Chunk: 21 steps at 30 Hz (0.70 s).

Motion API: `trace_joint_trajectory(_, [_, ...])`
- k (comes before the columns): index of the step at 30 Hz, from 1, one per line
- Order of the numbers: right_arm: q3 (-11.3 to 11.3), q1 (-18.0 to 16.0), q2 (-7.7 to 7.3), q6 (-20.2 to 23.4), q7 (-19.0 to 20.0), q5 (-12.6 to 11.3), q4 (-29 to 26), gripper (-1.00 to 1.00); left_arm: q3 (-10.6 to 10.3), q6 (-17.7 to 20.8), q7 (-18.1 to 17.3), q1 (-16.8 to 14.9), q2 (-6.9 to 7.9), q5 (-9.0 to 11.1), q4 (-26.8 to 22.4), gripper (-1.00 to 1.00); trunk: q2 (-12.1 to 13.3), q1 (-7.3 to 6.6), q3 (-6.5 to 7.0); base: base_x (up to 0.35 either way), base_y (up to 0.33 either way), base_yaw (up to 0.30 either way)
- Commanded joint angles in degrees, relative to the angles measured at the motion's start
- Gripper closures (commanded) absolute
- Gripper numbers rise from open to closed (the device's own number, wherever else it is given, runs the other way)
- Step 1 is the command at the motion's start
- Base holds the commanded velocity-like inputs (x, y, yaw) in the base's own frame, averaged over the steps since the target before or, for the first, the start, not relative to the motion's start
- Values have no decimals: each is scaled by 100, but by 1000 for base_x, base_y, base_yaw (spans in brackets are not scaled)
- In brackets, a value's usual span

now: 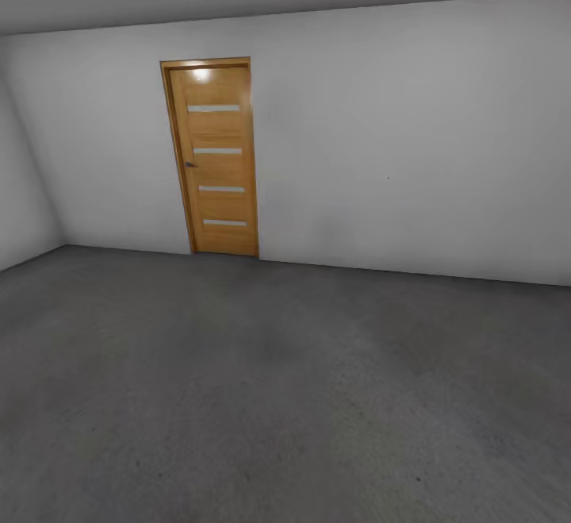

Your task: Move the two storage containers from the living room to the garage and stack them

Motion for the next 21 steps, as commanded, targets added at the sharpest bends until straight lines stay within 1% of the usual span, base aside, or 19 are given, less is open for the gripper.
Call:
trace_joint_trajectory(1, [33,-1,22,21,27,32,-9,-100,-9,-33,9,-9,33,9,-33,-100,-2,0,-3,0,0,0])
trace_joint_trajectory(6, [195,-1,19,19,43,40,-9,-100,-9,-61,9,-9,48,9,-111,-100,-2,0,-3,0,0,0])
trace_joint_trajectory(12, [388,-1,19,-129,41,-103,-1,-100,-7,-202,15,-9,76,24,-222,-100,-2,0,-3,0,0,0])
trace_joint_trajectory(18, [582,-1,19,-204,40,-128,0,-100,-10,-225,17,-9,83,10,-235,-100,-2,0,-3,0,0,0])
trace_joint_trajectory(21, [678,-1,18,-209,40,-131,0,-100,10,-239,14,-9,74,37,-237,-100,-2,0,-3,0,0,0])
